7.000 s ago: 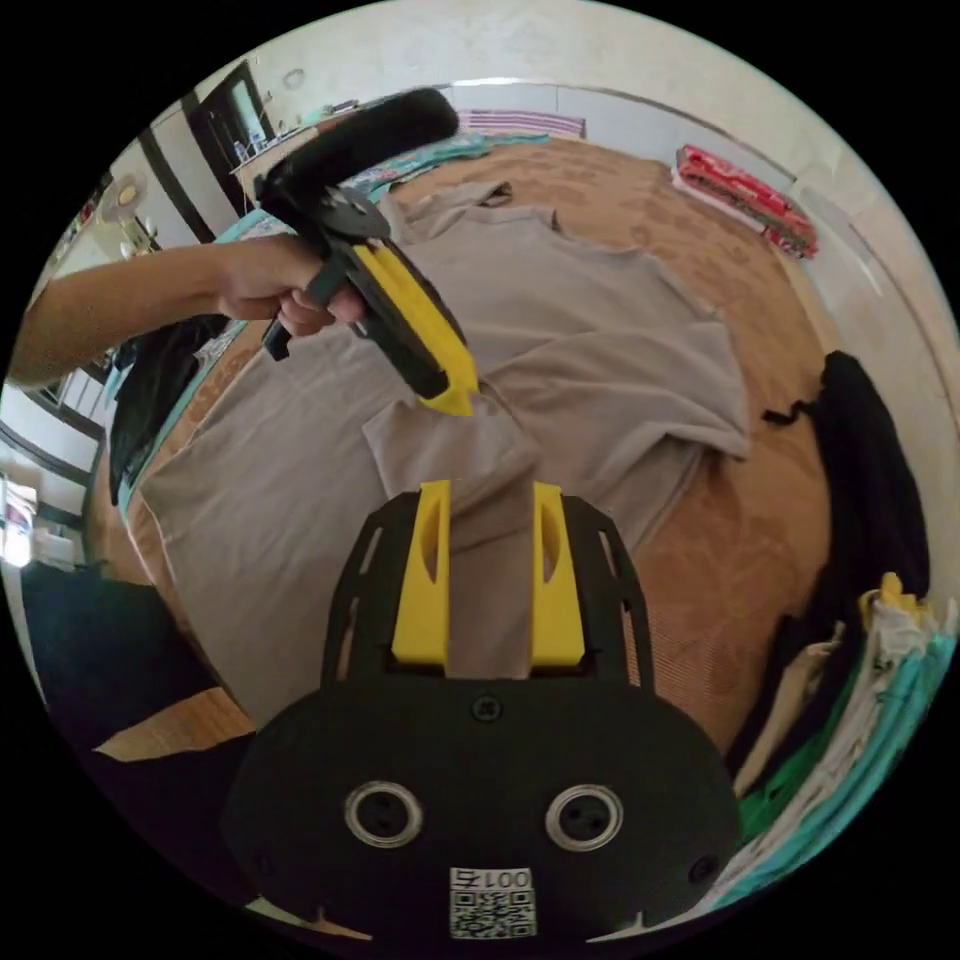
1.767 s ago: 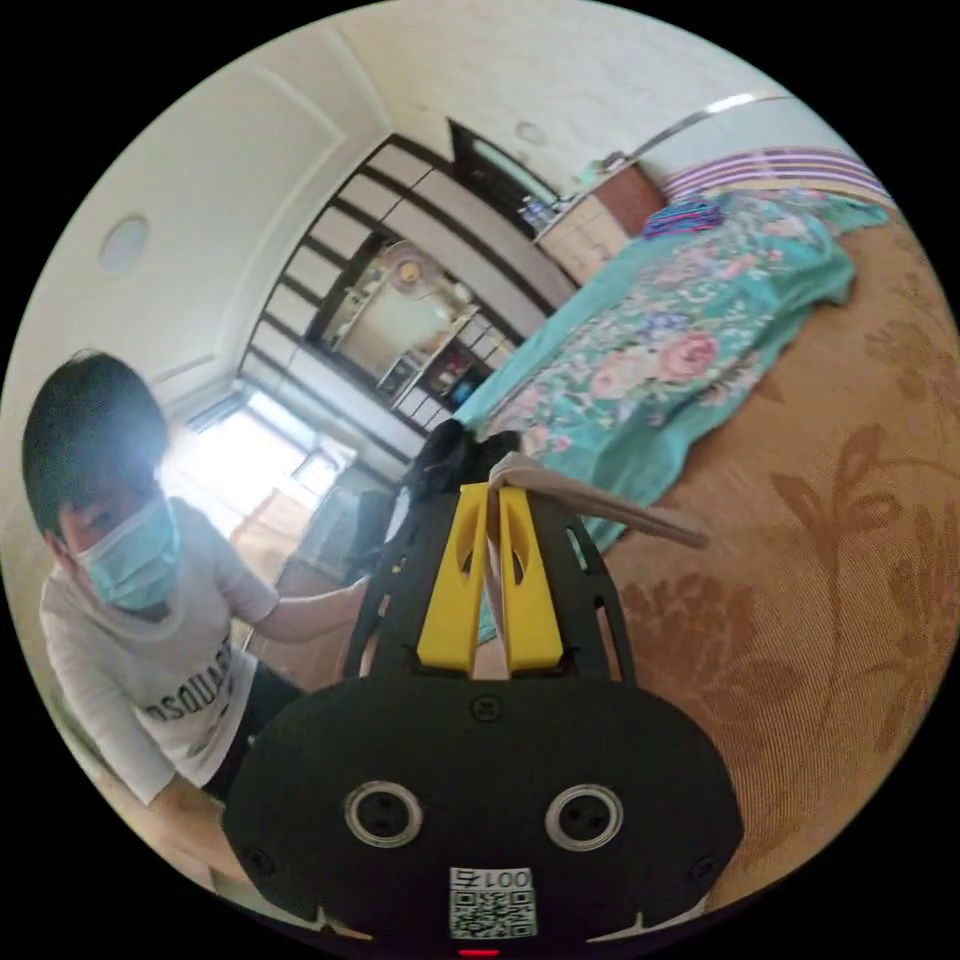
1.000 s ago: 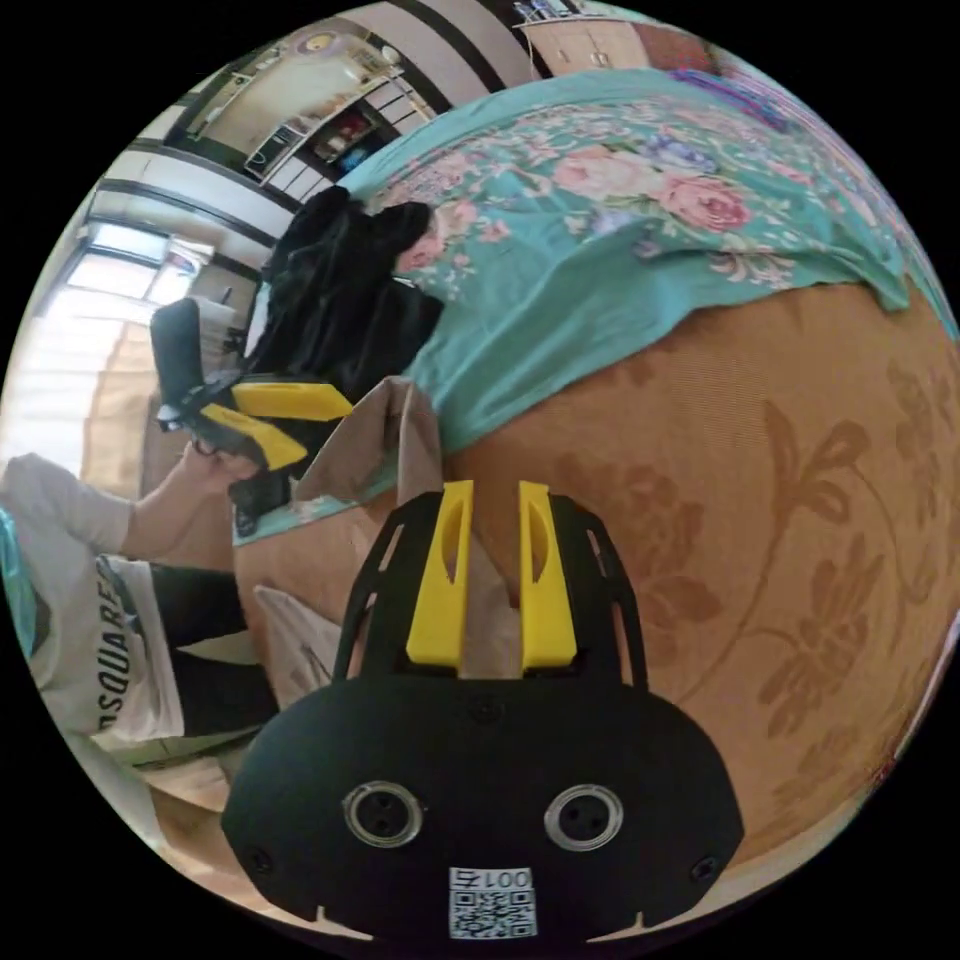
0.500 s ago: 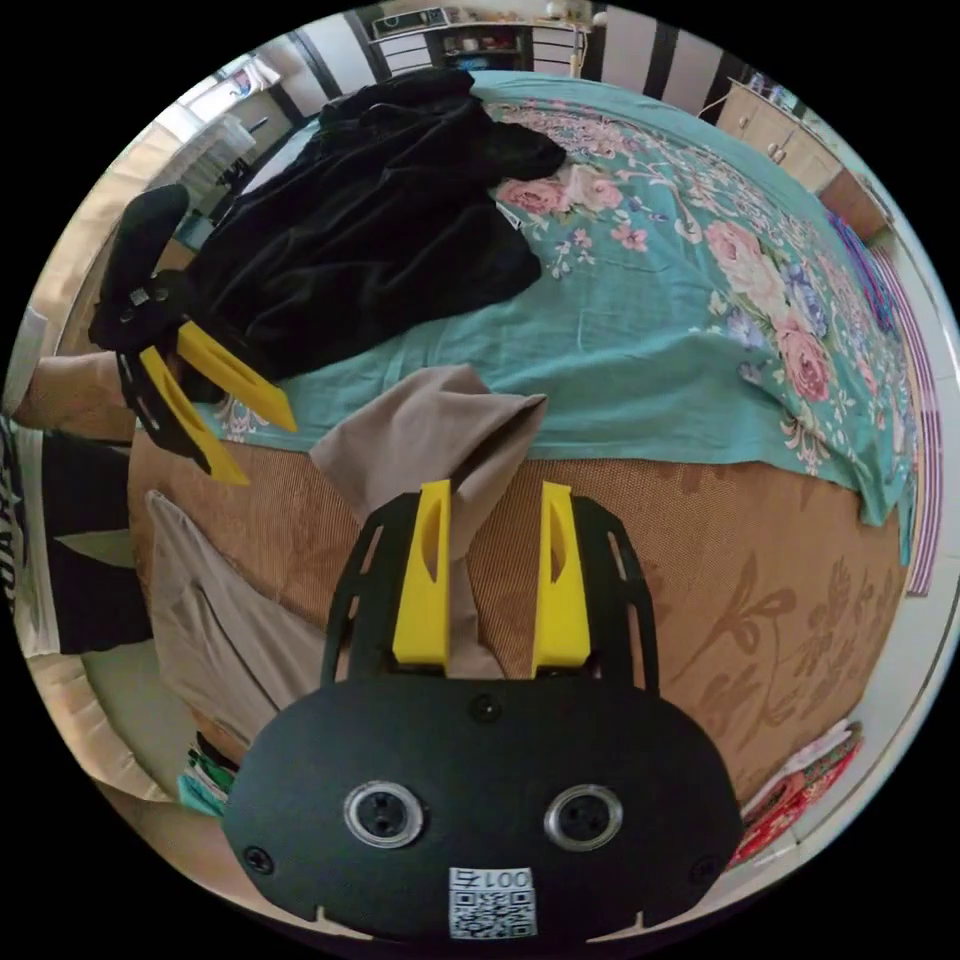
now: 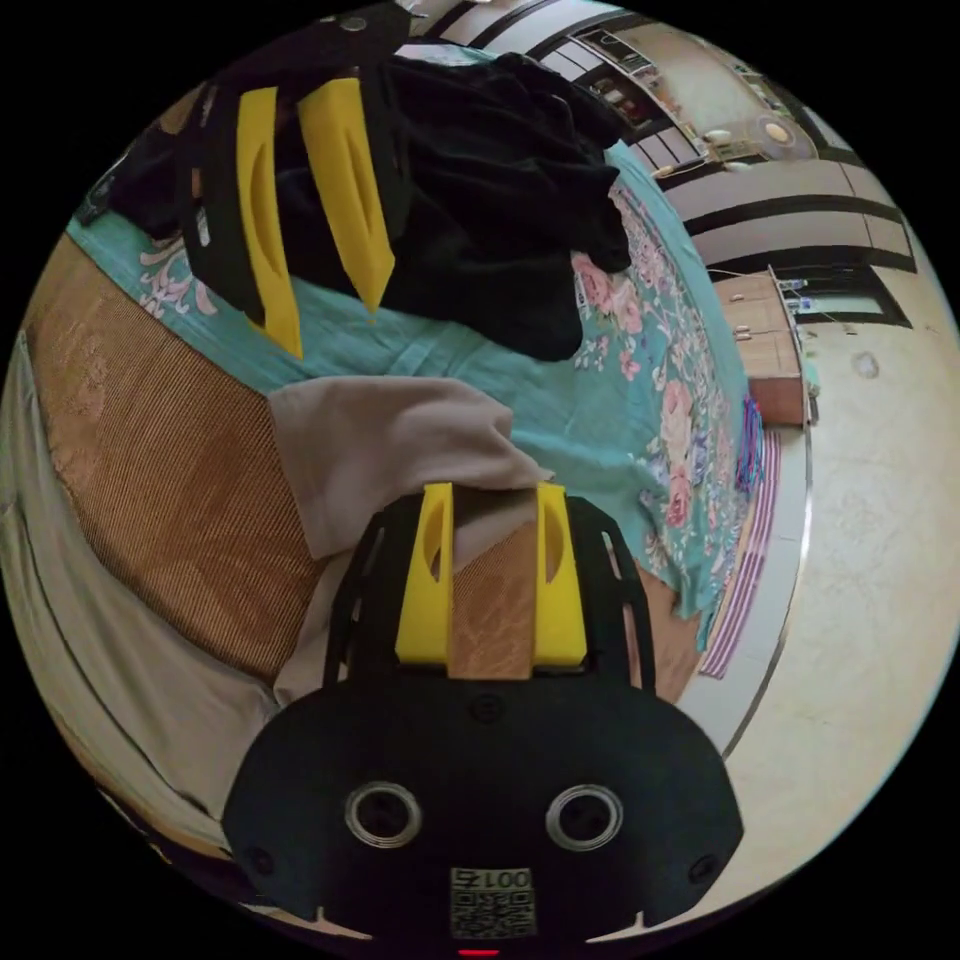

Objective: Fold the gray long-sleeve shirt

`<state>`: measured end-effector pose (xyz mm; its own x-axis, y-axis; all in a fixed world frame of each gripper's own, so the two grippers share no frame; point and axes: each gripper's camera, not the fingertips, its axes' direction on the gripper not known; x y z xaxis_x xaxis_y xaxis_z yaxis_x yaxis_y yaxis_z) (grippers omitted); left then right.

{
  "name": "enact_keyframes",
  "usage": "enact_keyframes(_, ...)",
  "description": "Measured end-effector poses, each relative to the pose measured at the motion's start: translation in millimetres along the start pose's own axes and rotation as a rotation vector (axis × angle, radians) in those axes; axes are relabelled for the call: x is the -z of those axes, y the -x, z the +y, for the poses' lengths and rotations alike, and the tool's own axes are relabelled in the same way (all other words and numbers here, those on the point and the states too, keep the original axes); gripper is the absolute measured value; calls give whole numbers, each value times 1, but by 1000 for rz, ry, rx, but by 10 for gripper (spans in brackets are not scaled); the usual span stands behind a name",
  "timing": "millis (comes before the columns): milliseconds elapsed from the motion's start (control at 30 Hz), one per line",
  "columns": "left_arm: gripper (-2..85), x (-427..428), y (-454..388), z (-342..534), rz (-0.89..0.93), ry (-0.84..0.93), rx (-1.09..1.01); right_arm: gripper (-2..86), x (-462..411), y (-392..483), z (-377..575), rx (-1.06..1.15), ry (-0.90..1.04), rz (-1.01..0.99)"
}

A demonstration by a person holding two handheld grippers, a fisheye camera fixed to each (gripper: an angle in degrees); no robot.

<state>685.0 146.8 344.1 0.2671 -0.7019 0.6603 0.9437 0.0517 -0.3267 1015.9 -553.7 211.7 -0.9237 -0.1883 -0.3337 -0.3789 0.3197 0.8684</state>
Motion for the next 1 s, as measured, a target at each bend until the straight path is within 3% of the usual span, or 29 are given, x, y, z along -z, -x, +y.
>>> enact_keyframes(300, 64, 12, -2, 30, 23, -23, 77, 80, 3, -28, -9, -47, -163, -154)
enact_keyframes(400, 65, 10, -3, 36, 17, -10, 78, 43, 1, -21, -7, 43, -158, -161)
enact_keyframes(500, 72, 9, -2, 41, 30, -15, 89, 29, -3, -34, 9, -31, -153, -220)
enact_keyframes(733, 149, 9, -3, 39, 107, -132, 51, 20, -12, -153, 127, -523, -477, -832)
enact_keyframes(900, 169, 8, -15, 23, -2, -217, 44, 18, -20, -174, 192, -530, -633, -1079)
enact_keyframes(1000, 136, 12, -22, 15, 18, -266, 32, 18, -24, -176, 236, -515, -737, -1194)
